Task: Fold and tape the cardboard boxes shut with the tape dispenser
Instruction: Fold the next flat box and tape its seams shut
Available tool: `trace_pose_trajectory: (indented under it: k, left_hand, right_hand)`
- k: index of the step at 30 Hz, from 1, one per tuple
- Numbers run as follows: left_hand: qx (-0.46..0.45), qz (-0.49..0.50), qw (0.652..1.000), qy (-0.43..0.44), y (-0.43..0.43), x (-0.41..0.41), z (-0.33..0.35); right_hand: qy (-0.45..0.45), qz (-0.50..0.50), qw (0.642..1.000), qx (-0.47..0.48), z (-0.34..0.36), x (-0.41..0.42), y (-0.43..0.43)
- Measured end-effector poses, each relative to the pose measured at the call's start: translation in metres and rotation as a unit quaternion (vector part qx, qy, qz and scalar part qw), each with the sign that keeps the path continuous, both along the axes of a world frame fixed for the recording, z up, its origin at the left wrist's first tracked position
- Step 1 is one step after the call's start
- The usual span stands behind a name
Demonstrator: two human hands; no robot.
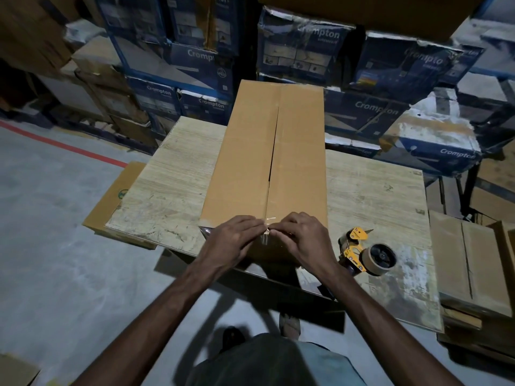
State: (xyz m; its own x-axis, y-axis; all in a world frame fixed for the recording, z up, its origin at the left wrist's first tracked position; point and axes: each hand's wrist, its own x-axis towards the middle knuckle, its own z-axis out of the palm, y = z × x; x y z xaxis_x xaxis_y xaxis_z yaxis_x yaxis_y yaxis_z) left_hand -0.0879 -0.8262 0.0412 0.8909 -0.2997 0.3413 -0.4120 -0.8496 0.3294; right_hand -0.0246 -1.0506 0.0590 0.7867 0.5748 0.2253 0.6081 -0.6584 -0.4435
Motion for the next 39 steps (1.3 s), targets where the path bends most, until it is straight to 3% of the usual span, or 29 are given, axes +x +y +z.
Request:
trace_pose_trajectory:
  k: [4,6,10,27,31,36,39]
  left_hand:
    - [-0.017,0.048,0.999,0.002,-0.006,-0.001,-0.004]
    - [0.024,0.039,0.999,-0.017,-0.003,-0.004,-0.006]
    - [0.053,0.031,0.998,-0.025,0.001,-0.003,-0.007]
    - [0.078,0.03,0.995,0.048,-0.002,0.013,0.014]
    - [0.068,0.065,0.992,0.079,-0.003,0.019,0.022]
    - [0.01,-0.015,0.996,0.084,0.03,0.017,0.009]
    - [-0.049,0.002,0.996,0.075,0.054,0.01,0.003]
  right_hand:
    - [0.015,-0.016,1.0,0.015,-0.005,0.002,0.005]
    - [0.024,-0.013,1.0,0.015,-0.004,0.004,0.007]
    - [0.02,0.012,0.999,-0.045,0.006,0.013,0.011]
    - [0.08,0.002,0.991,-0.104,0.016,0.029,0.034]
    - [0.08,0.017,0.989,-0.12,0.017,0.032,0.036]
    - [0.062,0.012,0.988,-0.14,0.012,0.034,0.011]
    - [0.033,-0.015,0.987,-0.159,0.008,0.034,-0.021]
